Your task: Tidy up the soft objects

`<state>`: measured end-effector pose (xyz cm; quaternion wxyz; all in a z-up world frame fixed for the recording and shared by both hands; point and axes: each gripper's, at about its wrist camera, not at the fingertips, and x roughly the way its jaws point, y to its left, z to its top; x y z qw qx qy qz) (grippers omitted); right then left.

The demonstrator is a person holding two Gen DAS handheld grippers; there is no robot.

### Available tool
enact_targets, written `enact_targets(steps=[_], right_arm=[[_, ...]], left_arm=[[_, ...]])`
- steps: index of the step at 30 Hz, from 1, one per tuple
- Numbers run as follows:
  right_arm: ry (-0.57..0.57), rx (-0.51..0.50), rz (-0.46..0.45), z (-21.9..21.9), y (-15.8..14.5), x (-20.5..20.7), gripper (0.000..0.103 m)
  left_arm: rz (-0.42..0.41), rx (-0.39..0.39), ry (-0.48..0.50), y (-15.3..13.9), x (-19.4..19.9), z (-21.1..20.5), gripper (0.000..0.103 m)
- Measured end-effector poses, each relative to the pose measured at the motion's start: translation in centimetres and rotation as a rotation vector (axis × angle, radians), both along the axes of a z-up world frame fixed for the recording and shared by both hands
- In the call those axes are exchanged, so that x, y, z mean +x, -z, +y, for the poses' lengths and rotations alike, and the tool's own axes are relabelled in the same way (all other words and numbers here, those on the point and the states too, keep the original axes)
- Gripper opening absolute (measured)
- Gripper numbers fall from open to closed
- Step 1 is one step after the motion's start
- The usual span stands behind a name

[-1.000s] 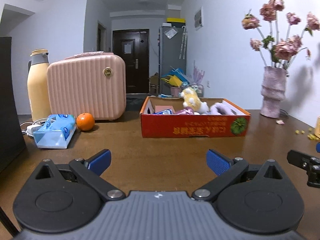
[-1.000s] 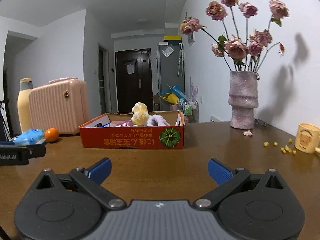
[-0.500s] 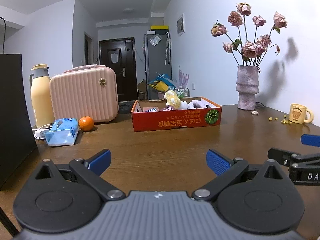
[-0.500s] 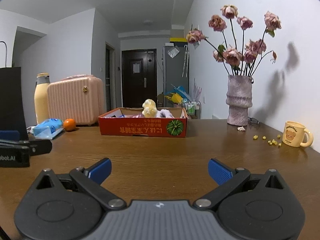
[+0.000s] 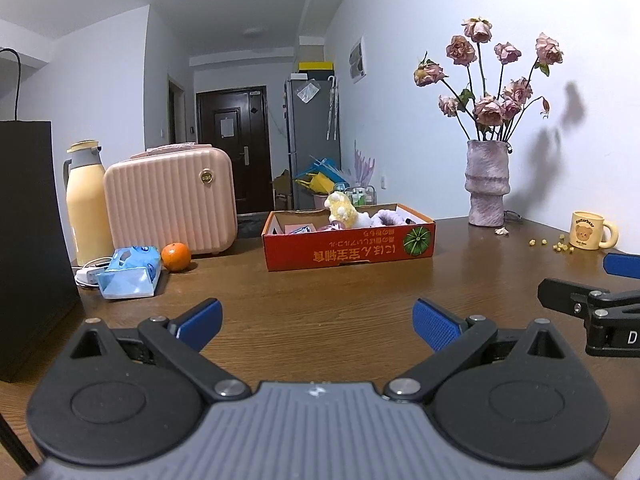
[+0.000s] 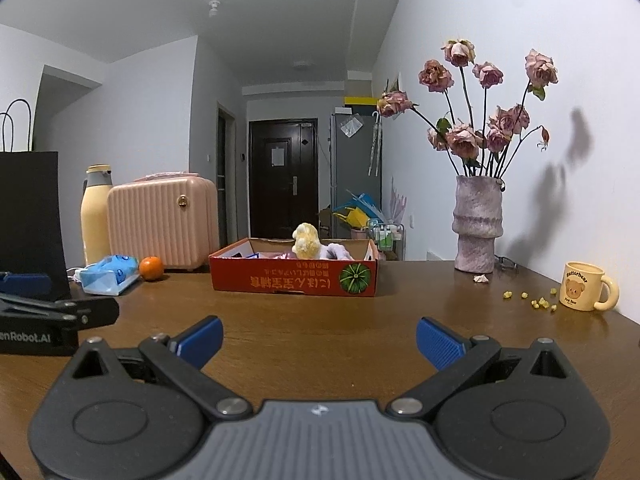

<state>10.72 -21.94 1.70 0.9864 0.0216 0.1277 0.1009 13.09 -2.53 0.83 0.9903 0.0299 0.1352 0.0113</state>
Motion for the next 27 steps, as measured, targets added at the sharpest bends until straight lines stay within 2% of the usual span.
enact_targets(steps=[27], right_arm=[[-0.008, -0.001, -0.023, 0.18, -0.58, -0.68, 0.103]], left_arm=[[-0.009, 0.007, 0.001, -0.07, -0.46, -0.26, 0.103]])
